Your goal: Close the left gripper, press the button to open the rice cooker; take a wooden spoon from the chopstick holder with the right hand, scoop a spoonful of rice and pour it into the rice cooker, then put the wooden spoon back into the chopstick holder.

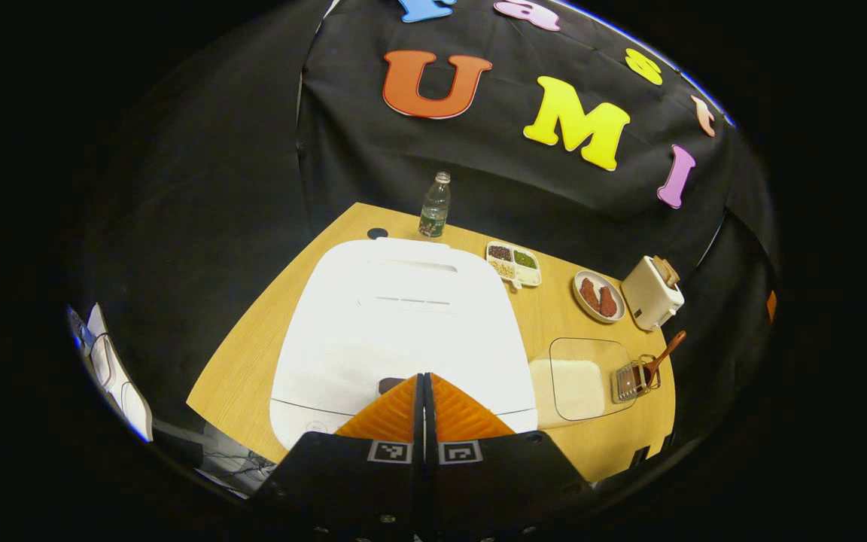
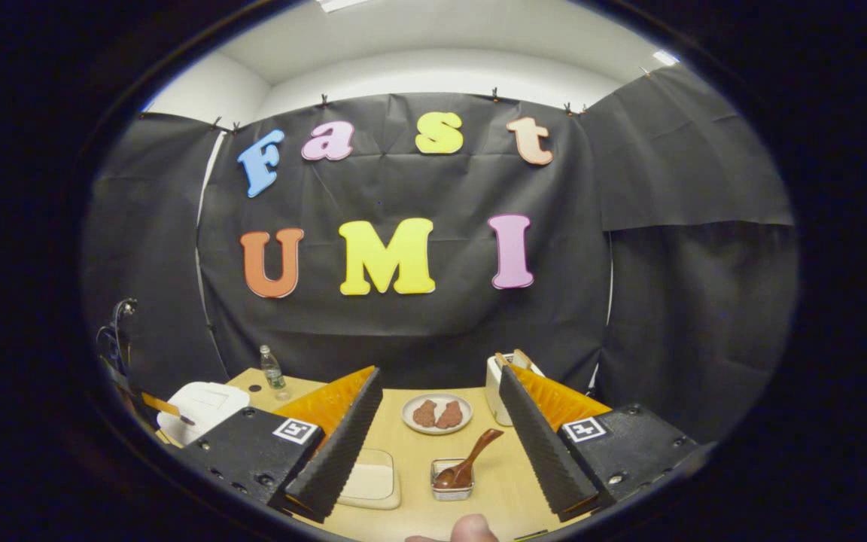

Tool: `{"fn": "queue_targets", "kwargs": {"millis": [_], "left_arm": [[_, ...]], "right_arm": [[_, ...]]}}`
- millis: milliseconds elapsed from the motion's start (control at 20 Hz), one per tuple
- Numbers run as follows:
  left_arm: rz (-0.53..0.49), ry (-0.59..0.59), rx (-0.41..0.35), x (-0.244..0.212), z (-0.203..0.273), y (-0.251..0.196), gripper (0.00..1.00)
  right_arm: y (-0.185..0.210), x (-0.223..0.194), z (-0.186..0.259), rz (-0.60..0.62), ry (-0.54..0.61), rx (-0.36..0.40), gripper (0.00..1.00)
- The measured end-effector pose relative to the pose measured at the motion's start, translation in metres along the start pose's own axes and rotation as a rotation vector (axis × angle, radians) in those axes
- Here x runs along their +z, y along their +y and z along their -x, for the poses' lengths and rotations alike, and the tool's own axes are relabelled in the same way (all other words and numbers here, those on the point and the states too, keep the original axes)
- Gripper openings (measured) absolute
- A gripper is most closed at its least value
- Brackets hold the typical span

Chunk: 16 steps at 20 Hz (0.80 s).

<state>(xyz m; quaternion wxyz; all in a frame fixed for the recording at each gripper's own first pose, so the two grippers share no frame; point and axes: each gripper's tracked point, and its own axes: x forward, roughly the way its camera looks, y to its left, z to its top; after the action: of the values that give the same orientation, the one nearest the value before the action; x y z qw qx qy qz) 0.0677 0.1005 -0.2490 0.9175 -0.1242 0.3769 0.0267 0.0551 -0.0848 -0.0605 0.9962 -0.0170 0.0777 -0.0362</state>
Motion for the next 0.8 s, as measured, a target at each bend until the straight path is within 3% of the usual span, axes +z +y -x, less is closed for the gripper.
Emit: {"fn": "queue_targets", "kwargs": {"millis": [200,250,300,550,800], "left_arm": [[0.004,0.005,-0.007,0.001,-0.011,0.001,0.00],[0.004,0.008,-0.002,-0.001,-0.013,0.002,0.07],[0.005,0.011,-0.005,-0.002,-0.014,0.001,0.00],[0.049,0.045,0.006,-0.020,-0.013,0.003,0.00],[0.092,-0.005,-0.024,-0.013,-0.008,0.004,0.00]], "right_arm": [[0.000,-0.007,-0.003,0.009,0.021,-0.013,1.00],[0.001,-0.008,-0.003,0.009,0.025,-0.010,1.00],[0.004,-0.008,-0.004,0.009,0.026,-0.007,1.00],[0.022,-0.011,-0.004,0.020,0.031,0.028,1.00],[0.032,-0.012,-0.002,0.011,0.037,0.049,1.00]]}}
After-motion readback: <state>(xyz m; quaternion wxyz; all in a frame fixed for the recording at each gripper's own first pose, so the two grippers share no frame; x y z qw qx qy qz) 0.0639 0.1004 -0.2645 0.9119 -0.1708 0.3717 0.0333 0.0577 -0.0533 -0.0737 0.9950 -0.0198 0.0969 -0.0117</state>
